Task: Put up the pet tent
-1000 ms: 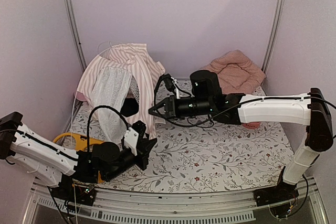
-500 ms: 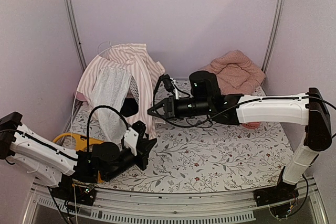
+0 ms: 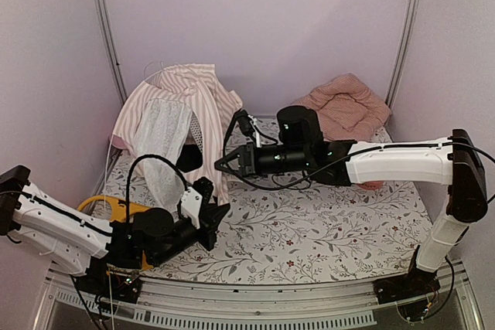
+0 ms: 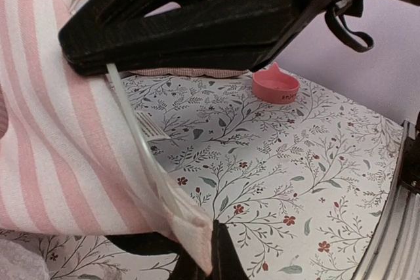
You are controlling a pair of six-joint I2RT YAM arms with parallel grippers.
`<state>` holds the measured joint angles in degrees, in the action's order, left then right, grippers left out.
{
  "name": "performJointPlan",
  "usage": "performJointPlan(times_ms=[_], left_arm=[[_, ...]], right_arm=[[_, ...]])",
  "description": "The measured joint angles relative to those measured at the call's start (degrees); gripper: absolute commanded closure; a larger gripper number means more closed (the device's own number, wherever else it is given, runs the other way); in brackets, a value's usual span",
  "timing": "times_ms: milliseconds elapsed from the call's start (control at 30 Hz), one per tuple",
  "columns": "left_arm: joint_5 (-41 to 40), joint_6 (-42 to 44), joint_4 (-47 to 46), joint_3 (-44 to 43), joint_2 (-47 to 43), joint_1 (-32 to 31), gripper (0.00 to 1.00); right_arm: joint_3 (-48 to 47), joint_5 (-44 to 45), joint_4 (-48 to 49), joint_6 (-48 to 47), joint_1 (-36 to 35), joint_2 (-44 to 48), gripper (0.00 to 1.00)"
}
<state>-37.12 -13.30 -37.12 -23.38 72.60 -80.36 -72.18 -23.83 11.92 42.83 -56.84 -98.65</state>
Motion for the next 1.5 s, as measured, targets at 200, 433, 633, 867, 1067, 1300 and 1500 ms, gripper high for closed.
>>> performJointPlan(times_ms=[200, 433, 633, 867, 1067, 1300, 1500], left_arm=[[1.62, 0.00, 0.07, 0.20, -1.42, 0.74, 1.00], [3.43, 0.00, 0.61, 0.76, -3.21, 1.57, 1.00], [4.94, -0.52, 1.27, 1.44, -3.93, 2.62, 1.00], [9.53, -1.84, 2.54, 2.56, -6.67, 5.79, 1.00], [11.67, -1.75, 2.93, 2.43, -7.28, 6.73, 1.00], [12.13, -1.70, 4.37, 1.79, -7.19, 7.26, 1.00], [12.79, -1.60, 6.60, 1.03, -7.50, 7.98, 1.00]], right_arm=[[-0.07, 1.18, 0.96, -0.26, -0.68, -0.04, 1.00], [-0.07, 3.85, 0.96, -2.03, -1.16, -0.04, 1.00], [-0.07, 5.90, 0.33, -4.55, -1.73, -0.04, 1.00], [-0.87, 6.80, -0.55, -6.71, -2.19, -0.04, 1.00], [-1.68, 7.08, -1.46, -7.93, -2.86, -0.15, 1.00], [-2.89, 7.93, -2.64, -9.01, -3.54, -1.29, 1.00], [-2.89, 10.43, -3.26, -10.62, -3.98, -1.29, 1.00]])
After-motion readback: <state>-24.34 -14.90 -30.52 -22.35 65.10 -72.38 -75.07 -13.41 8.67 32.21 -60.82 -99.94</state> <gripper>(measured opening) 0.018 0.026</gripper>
